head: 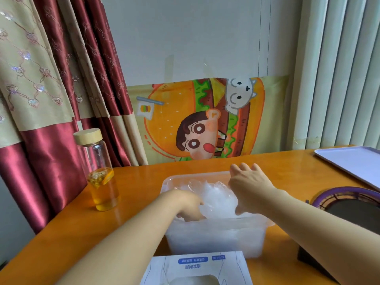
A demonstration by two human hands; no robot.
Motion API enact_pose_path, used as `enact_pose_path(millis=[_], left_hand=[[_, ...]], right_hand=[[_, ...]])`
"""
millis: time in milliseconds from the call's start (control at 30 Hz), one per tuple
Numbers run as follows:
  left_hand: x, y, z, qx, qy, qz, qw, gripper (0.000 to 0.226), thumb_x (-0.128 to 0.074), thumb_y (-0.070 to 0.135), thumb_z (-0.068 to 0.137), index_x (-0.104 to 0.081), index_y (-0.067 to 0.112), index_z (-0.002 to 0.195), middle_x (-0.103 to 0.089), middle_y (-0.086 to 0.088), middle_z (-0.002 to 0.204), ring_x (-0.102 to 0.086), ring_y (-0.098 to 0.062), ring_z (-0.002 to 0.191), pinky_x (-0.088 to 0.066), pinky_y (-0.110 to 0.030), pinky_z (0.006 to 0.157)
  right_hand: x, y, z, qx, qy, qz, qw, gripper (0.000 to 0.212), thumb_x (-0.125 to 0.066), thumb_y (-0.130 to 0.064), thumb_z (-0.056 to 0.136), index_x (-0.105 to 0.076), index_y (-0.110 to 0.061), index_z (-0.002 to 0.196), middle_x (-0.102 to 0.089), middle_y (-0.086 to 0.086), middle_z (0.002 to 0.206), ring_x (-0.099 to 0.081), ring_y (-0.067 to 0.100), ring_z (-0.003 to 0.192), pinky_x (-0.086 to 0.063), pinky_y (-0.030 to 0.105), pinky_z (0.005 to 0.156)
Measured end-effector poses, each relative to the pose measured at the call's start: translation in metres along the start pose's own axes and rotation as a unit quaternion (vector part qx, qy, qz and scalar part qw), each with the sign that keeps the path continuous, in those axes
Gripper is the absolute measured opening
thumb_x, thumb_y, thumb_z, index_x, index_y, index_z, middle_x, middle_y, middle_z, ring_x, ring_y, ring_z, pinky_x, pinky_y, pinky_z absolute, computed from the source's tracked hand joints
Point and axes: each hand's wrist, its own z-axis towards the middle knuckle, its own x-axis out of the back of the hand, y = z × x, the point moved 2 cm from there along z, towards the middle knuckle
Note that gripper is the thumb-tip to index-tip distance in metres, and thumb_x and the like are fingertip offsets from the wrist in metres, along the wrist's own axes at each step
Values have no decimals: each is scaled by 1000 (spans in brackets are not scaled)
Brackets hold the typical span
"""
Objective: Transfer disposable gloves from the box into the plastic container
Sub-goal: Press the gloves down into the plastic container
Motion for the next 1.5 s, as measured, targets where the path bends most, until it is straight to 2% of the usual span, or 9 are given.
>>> enact_pose_path(millis=[133, 300, 567, 767, 900, 1000, 1167, 1333, 1500], left_hand=[[-1, -6, 7, 13, -37, -111, 993, 62, -56, 44, 93, -33, 28, 148, -55, -2, 136, -60, -20, 113, -49, -27, 88], [-3, -11, 12, 45, -53, -190, 979, 47, -34, 31, 102, -33, 18, 148, -32, -3, 153, -58, -21, 119, -46, -27, 90], [-11, -8, 17, 87, -50, -103, 990, 54, -42, 34, 98, -31, 22, 149, -36, -7, 149, -44, -28, 129, -42, -33, 95], [10, -7, -8, 25, 6, -49, 998, 33, -38, 16, 98, -53, 5, 125, -54, -12, 131, -57, -26, 97, -47, -32, 68], [27, -19, -53, -52, 135, -121, 982, 36, -45, 9, 97, -54, 18, 131, -56, 0, 135, -55, -14, 113, -44, -34, 100], [17, -31, -105, -115, 242, -276, 923, 33, -46, 10, 99, -57, 27, 126, -63, 12, 119, -63, -1, 102, -51, -22, 90], [-37, -47, -143, -109, 204, -327, 916, 19, -58, 19, 94, -61, 37, 100, -68, 11, 106, -67, -1, 90, -54, -21, 80], [-81, -42, -132, -57, 48, -121, 990, 67, -63, 46, 88, -31, 38, 146, -28, 13, 153, -34, -8, 136, -33, -26, 109], [-108, -47, -120, -46, 18, -114, 992, 78, -58, 57, 87, -16, 41, 150, -2, 15, 159, -19, -15, 144, -26, -35, 115]], right_hand=[[-1, -20, 12, 51, -21, 174, 983, 61, -69, -38, 83, -50, -13, 136, -51, 3, 131, -51, 23, 115, -44, 30, 92], [-38, -21, 27, 49, -240, 191, 951, 88, -68, -52, 79, -26, -11, 145, -45, 11, 133, -53, 30, 116, -48, 44, 95], [-59, -21, 39, 23, -316, 110, 942, 90, -51, -46, 93, 11, -18, 151, -5, 17, 158, -22, 41, 139, -30, 48, 106], [-32, -21, 28, 42, -291, 84, 952, 91, -63, -61, 78, -33, -8, 145, -40, 7, 146, -39, 29, 132, -35, 41, 108], [15, -10, 4, 24, -42, 105, 993, 56, -66, -45, 84, -54, -18, 132, -61, 1, 125, -58, 24, 111, -50, 37, 91], [47, -16, -31, 69, 172, 238, 953, 20, -63, -30, 88, -68, -24, 107, -70, -8, 99, -64, 8, 82, -56, 28, 74], [27, -71, -73, 272, -12, 216, 938, 25, -58, -25, 93, -66, -32, 116, -65, -10, 108, -53, -1, 81, -39, 7, 68], [-12, -100, -71, 285, -85, 107, 949, 45, -61, -25, 92, -51, -38, 134, -46, -3, 124, -51, 19, 109, -36, 20, 75], [-19, -117, -66, 282, -74, 100, 951, 33, -57, -27, 94, -58, -31, 127, -47, -1, 121, -53, 22, 103, -47, 24, 73]])
